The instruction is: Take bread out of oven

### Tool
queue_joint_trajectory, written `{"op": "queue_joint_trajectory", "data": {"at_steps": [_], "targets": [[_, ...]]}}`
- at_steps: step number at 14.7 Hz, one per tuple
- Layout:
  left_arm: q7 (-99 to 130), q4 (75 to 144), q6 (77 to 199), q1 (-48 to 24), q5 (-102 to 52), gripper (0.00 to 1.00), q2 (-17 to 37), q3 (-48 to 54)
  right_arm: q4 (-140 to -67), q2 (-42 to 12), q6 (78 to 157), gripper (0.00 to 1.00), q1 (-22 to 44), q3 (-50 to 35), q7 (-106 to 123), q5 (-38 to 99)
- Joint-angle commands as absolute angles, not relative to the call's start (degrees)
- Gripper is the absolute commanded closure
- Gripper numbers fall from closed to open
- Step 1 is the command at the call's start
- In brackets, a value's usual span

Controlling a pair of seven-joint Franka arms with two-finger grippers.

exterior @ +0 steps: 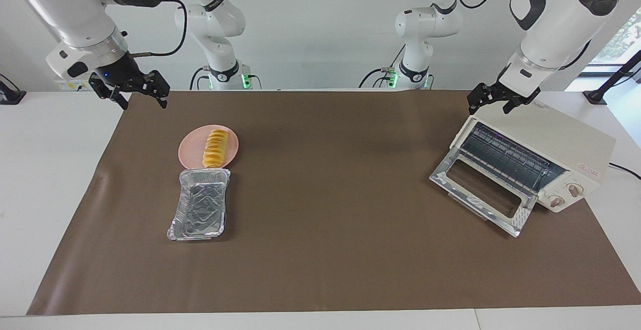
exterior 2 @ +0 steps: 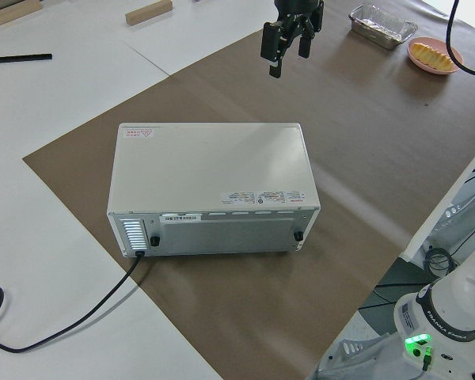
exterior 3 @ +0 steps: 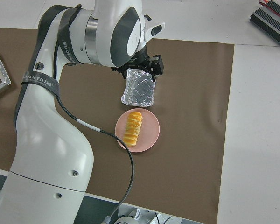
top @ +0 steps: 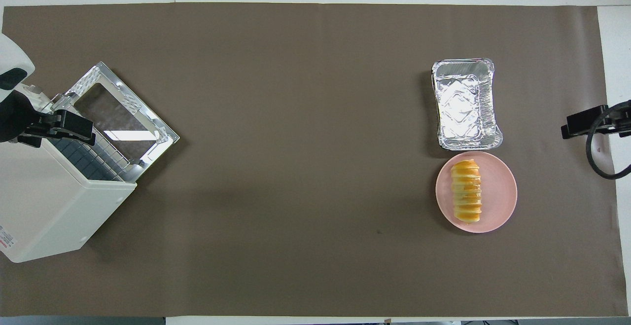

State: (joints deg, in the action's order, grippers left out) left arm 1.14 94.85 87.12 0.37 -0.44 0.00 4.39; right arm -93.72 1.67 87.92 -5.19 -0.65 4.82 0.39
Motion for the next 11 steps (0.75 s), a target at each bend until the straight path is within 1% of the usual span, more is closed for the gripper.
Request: {"op": "queue_joint_trajectory", "data": {"at_steps": [1,11], "targets": [[0.70,94.83,86.31,0.88,-1.23,0.00,-0.79,4.48,-94.22,2.46,87.28,0.00,-5.89,-0.88,4.31,-0.88],[0.79,94.83,86.31,0.88,-1.23,0.00,-0.79,4.48,-93.87,2.37,87.28,0.00,-5.80,-0.97,5.54,-2.55]]}}
